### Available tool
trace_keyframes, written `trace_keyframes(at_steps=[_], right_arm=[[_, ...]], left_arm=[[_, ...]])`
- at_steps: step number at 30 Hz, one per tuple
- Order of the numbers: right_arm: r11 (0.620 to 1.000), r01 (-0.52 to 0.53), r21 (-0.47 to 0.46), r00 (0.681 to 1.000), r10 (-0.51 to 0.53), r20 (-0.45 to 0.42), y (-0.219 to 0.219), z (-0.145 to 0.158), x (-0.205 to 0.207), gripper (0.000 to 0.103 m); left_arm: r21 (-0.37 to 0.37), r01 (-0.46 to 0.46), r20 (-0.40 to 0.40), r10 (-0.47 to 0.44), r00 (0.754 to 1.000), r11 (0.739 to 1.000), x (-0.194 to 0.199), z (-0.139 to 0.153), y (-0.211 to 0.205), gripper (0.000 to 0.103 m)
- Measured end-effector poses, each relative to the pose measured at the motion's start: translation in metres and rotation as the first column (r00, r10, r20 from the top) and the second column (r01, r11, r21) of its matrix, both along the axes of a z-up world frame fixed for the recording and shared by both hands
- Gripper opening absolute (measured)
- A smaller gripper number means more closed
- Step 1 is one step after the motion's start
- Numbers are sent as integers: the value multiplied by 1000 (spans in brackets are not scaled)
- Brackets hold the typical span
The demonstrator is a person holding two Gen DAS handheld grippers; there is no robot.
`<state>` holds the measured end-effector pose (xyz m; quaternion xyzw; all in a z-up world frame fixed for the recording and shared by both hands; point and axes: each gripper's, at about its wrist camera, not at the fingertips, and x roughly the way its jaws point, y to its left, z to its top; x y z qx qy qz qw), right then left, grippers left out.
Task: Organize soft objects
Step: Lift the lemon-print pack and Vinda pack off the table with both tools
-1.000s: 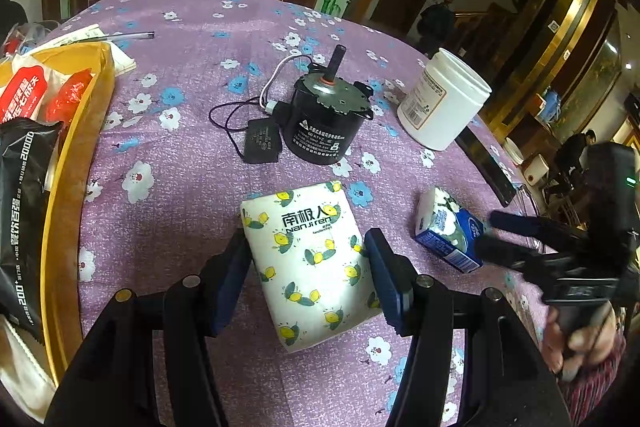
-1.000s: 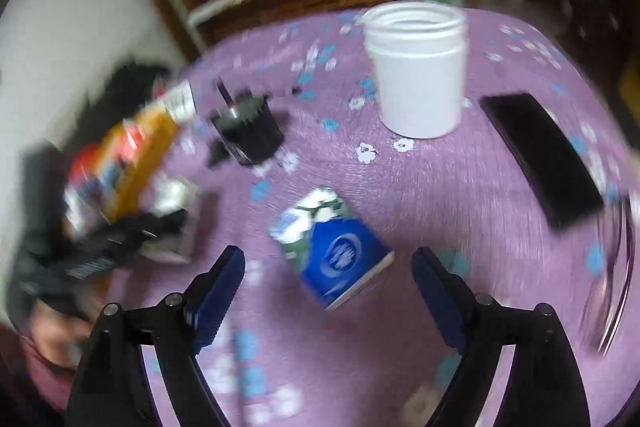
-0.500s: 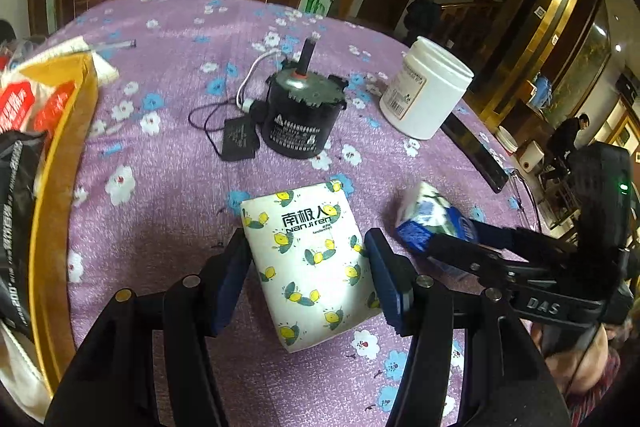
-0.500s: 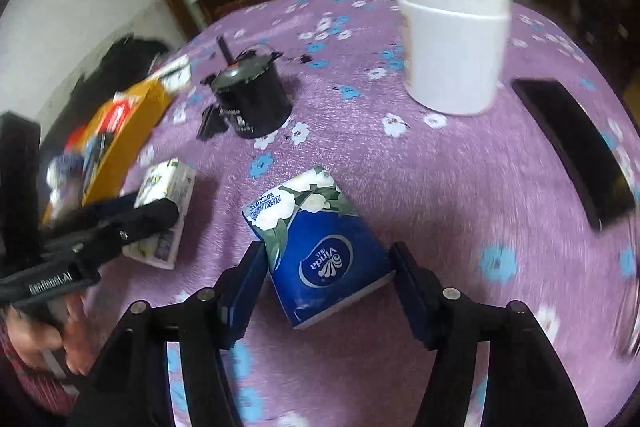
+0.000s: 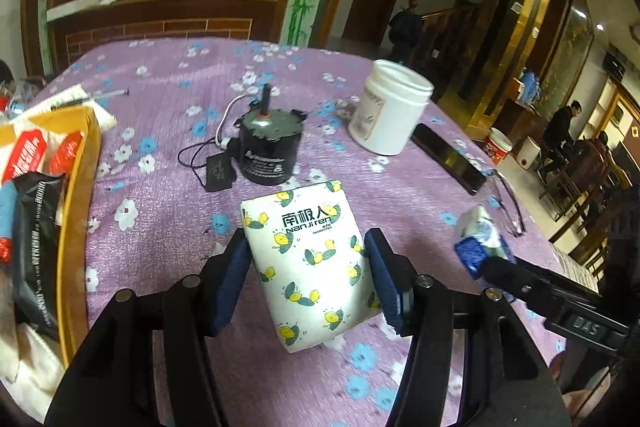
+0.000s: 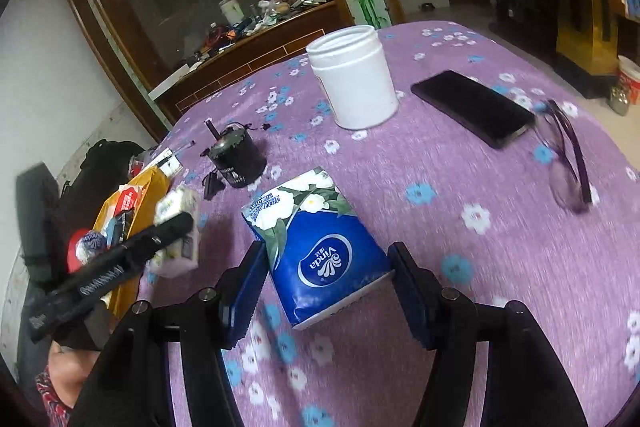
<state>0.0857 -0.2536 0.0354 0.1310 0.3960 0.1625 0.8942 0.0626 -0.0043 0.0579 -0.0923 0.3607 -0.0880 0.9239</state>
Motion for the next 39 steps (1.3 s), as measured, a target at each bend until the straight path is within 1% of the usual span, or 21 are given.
trace_keyframes(at_steps=[4, 12, 23, 39], right_arm=[[1000, -6, 20, 1000, 6, 7, 4, -1, -14, 64], [999, -13, 47, 1000, 12, 18, 11, 1, -29, 64], [998, -16, 59, 999, 14, 30, 10, 6, -37, 64], [998, -15, 66, 1000, 14, 7, 10, -3, -32, 64]], left_arm=[[21, 15, 7, -16, 1000, 1000, -17, 5, -5, 56], [33, 6, 28, -7, 1000, 999, -42, 14, -1, 57], [41, 8, 35, -9, 999, 999, -49, 17, -3, 57], [42, 15, 21, -16, 1000, 999, -41, 9, -7, 57]])
